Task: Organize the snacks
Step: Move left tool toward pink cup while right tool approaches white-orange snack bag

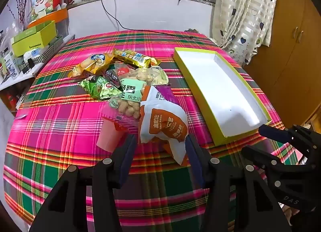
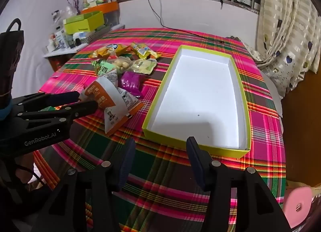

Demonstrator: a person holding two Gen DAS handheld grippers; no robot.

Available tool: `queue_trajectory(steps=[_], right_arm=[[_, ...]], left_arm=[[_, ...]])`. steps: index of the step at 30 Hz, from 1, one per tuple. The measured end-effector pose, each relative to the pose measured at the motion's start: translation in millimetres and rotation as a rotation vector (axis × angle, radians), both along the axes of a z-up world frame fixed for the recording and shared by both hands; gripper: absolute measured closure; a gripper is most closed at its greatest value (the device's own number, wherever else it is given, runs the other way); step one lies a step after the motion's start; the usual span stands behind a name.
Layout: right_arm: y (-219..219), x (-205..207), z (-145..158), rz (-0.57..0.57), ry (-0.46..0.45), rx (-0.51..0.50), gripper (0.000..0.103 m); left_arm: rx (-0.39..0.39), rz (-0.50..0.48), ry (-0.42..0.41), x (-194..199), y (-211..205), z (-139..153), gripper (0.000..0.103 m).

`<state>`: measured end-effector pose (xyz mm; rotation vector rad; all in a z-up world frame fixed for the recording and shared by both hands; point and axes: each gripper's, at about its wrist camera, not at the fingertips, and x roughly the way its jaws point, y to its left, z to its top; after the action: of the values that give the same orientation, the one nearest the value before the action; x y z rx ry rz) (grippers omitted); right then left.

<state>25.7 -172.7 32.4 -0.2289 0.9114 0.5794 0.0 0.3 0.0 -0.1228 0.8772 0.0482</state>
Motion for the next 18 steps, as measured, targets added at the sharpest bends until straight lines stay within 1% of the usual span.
queue_trajectory(steps=[8,10,14,18], right_arm=[[0.6,-0.3,0.1,0.002,0.000,0.001,0.051],[0.7,-0.2,0.0,0.002,0.000,0.001,0.051],[0.8,-0.3,0.2,0.001,0.000,0.002,0.051],[0.0,-1.5,1.1,0.000,-0.003,0.001,0.051]], left_arm=[[-0.015,0.010,0.014,-1.9,7.2,-0.4,0.051],[0.003,0.014,0.014,-2.8,4.5,-0.3,0.051],[0.014,0.005,0.009,-4.2,1.6,1.8,0.051],[0.007,-0.004,0.005,-4.7,1.9,2.1,0.051]])
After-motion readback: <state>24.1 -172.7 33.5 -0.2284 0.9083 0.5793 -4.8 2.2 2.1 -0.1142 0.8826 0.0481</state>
